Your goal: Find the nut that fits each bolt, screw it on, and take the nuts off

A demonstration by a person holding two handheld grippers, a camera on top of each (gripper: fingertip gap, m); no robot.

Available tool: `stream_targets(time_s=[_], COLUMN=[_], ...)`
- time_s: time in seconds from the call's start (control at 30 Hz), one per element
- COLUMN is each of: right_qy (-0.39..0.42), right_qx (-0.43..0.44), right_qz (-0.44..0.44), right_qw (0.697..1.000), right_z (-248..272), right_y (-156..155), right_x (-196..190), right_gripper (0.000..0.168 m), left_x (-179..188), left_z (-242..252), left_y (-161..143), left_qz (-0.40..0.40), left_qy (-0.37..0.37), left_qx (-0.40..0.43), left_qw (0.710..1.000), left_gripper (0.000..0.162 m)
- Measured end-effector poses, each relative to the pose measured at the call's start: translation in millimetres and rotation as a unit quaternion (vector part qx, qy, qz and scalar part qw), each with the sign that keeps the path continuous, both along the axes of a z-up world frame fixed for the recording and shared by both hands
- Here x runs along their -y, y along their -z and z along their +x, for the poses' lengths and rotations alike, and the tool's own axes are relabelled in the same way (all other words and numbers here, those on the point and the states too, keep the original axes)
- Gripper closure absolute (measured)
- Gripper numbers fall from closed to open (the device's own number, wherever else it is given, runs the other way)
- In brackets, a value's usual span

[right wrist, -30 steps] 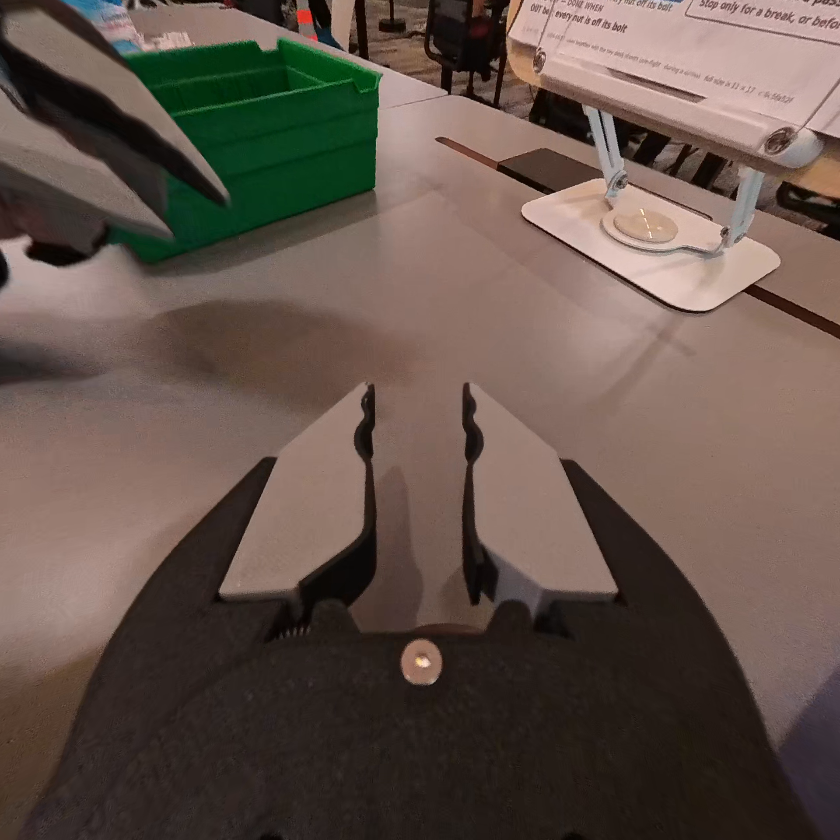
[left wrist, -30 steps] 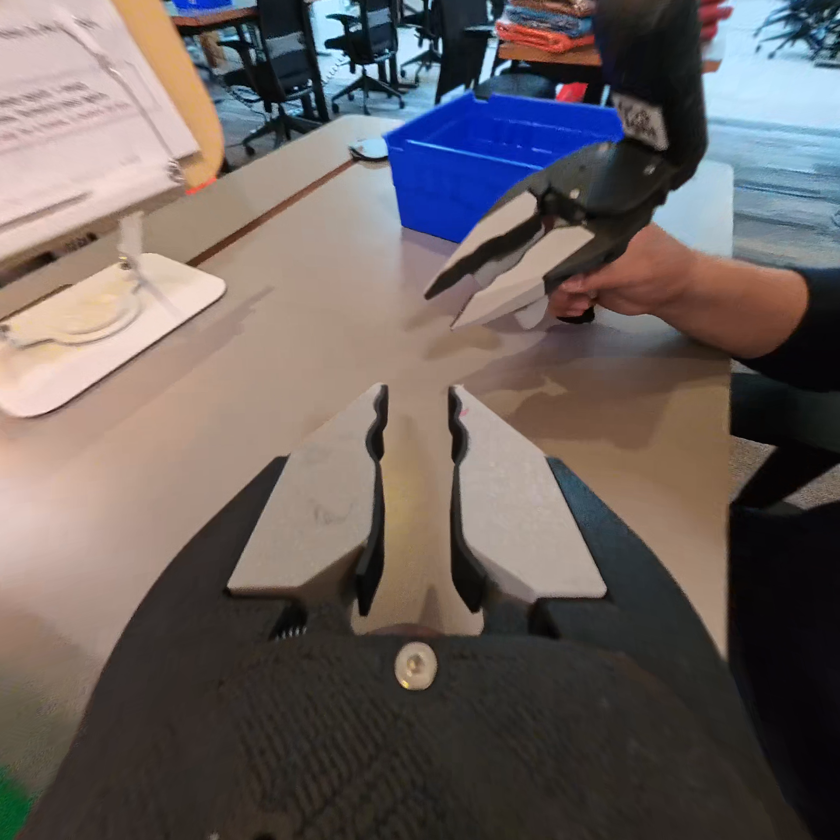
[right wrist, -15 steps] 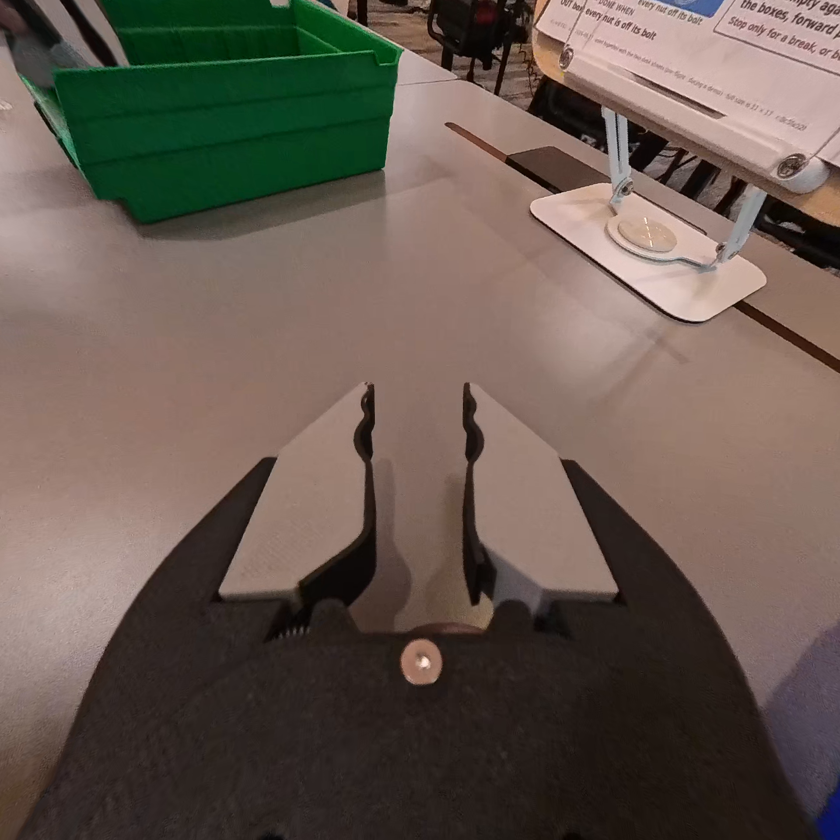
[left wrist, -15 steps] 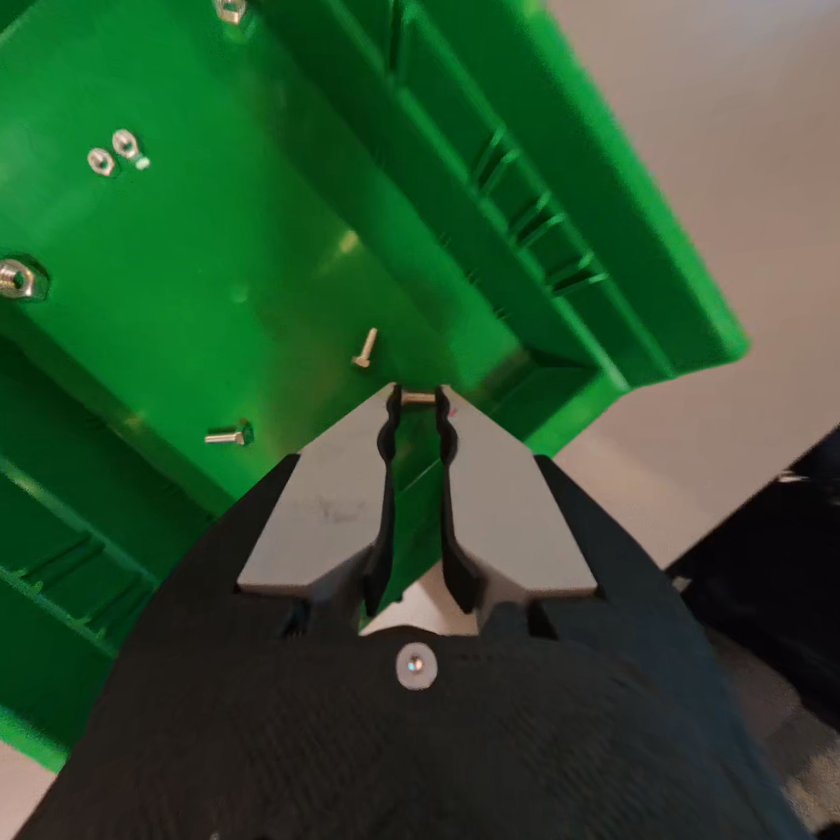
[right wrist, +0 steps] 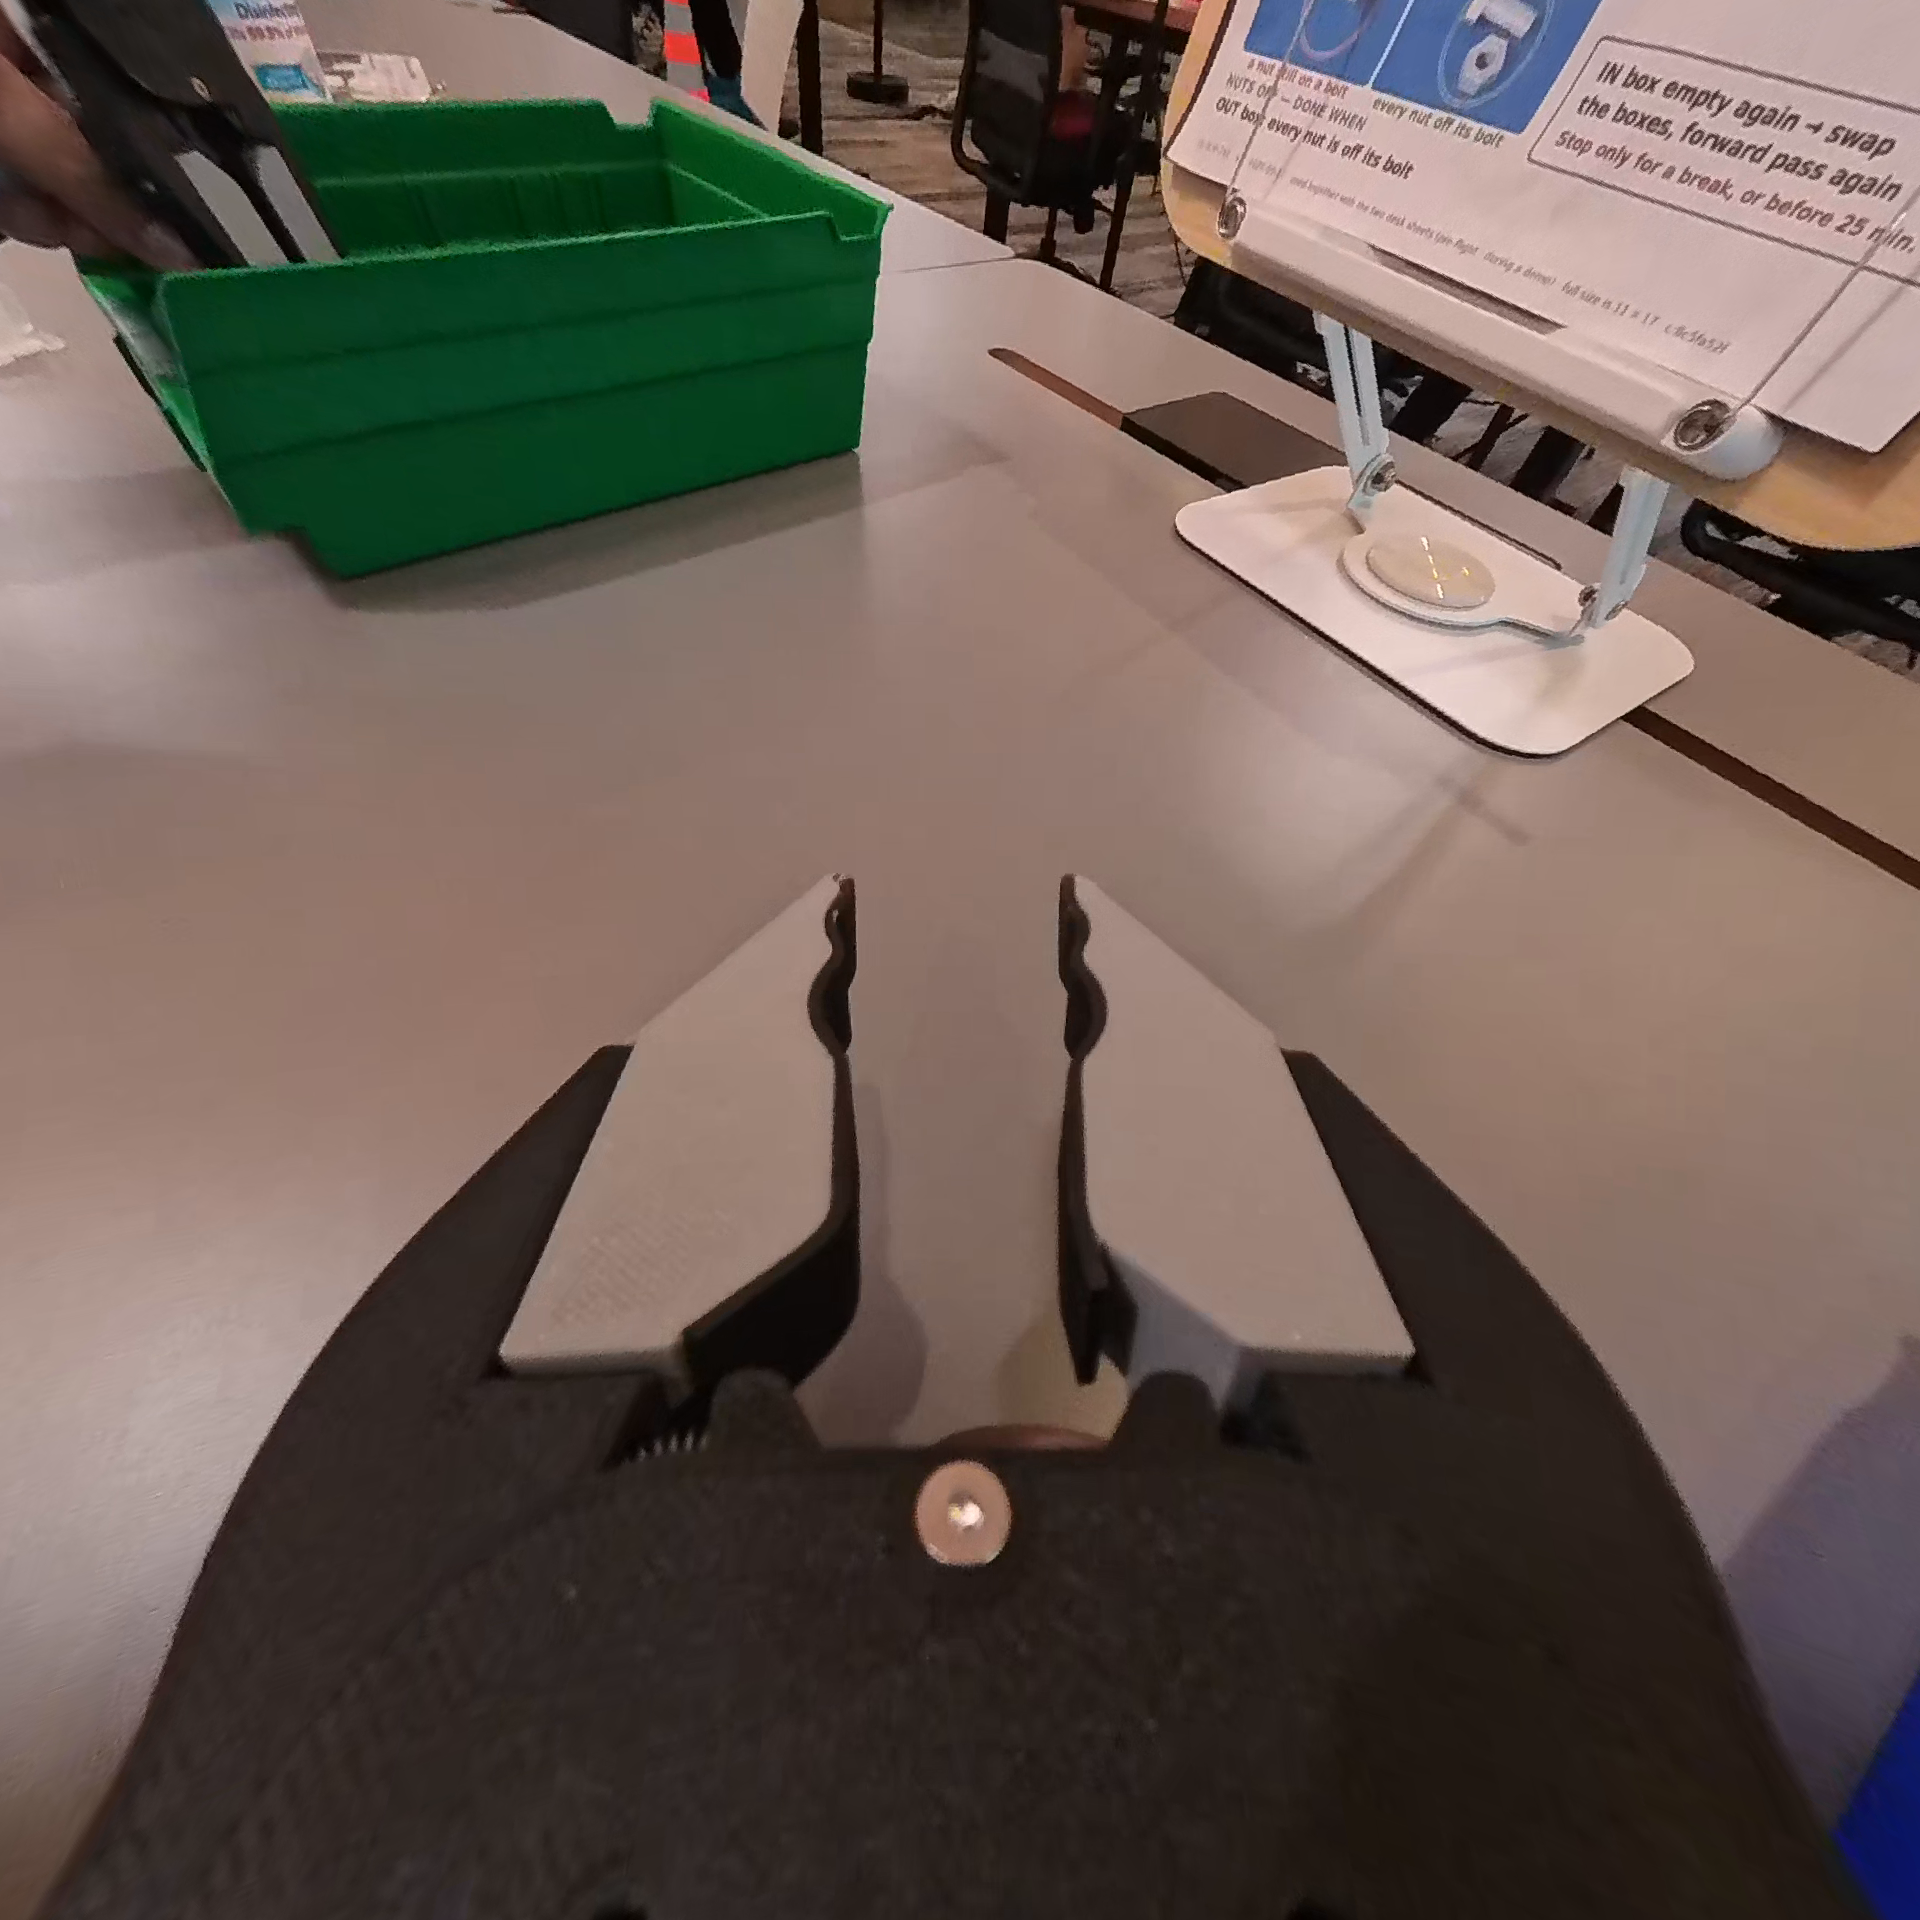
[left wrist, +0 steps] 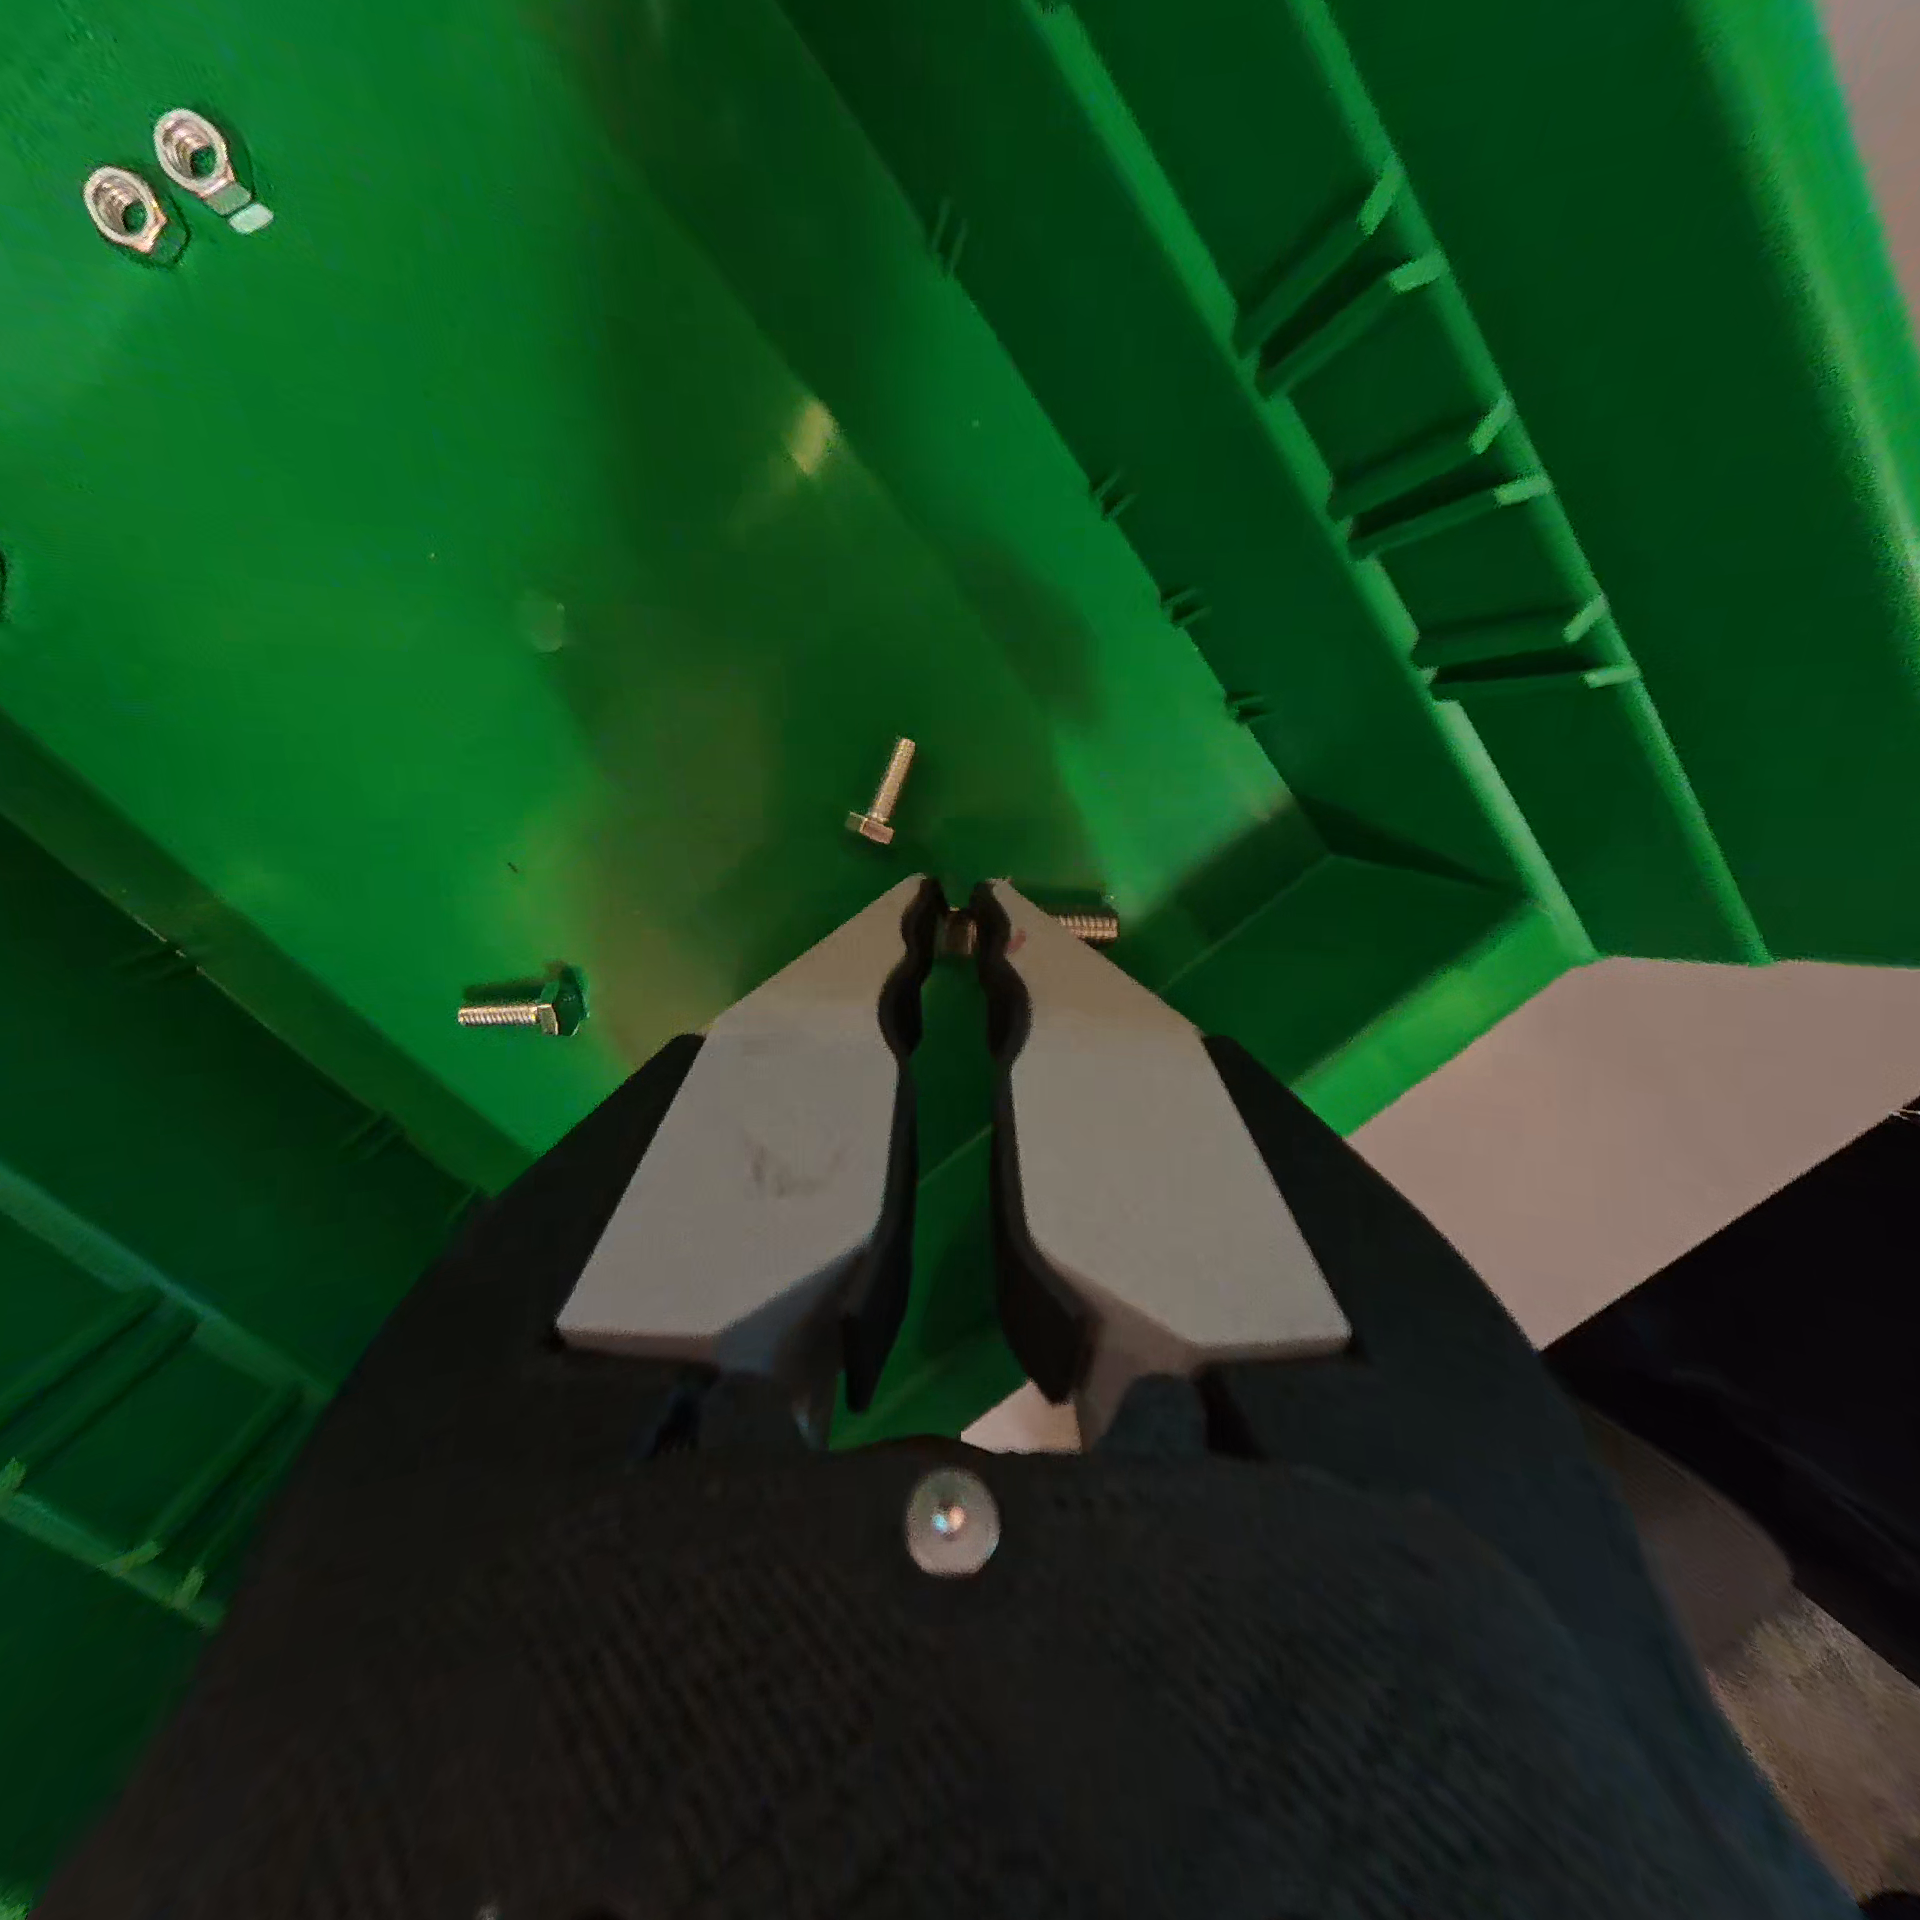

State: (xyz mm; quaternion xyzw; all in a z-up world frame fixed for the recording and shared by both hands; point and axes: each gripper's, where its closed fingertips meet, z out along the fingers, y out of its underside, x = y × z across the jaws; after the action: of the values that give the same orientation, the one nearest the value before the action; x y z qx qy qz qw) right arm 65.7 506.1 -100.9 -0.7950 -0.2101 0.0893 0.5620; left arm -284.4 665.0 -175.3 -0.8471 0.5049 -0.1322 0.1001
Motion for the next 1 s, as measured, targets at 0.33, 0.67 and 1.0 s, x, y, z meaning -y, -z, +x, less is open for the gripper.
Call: stream_targets(time_s=[0.33,0.67,1.0], right_qy=[-0.004,-0.032,-0.116], right_qx=[0.008,0.005,-0.019], right_qz=[0.026,0.008,-0.032], right_qw=[1.0,0.999,0.993], right_z=[-2,-18,-67], right_y=[-10,-1,16], right_x=[3,5,10], right_gripper=[0.134,0.134,0.132], left_x=[-9,-50,24], left_z=[-14,10,134], left_y=[9,-70,-181], left_qz=[0.037,0.198,0.339], left_qy=[0.017,-0.031,0.119], left_qx=[-0.079,0.059,0.312], left_qw=[0.996,0.978,0.88], left_gripper=[0.157,0.157,0.158])
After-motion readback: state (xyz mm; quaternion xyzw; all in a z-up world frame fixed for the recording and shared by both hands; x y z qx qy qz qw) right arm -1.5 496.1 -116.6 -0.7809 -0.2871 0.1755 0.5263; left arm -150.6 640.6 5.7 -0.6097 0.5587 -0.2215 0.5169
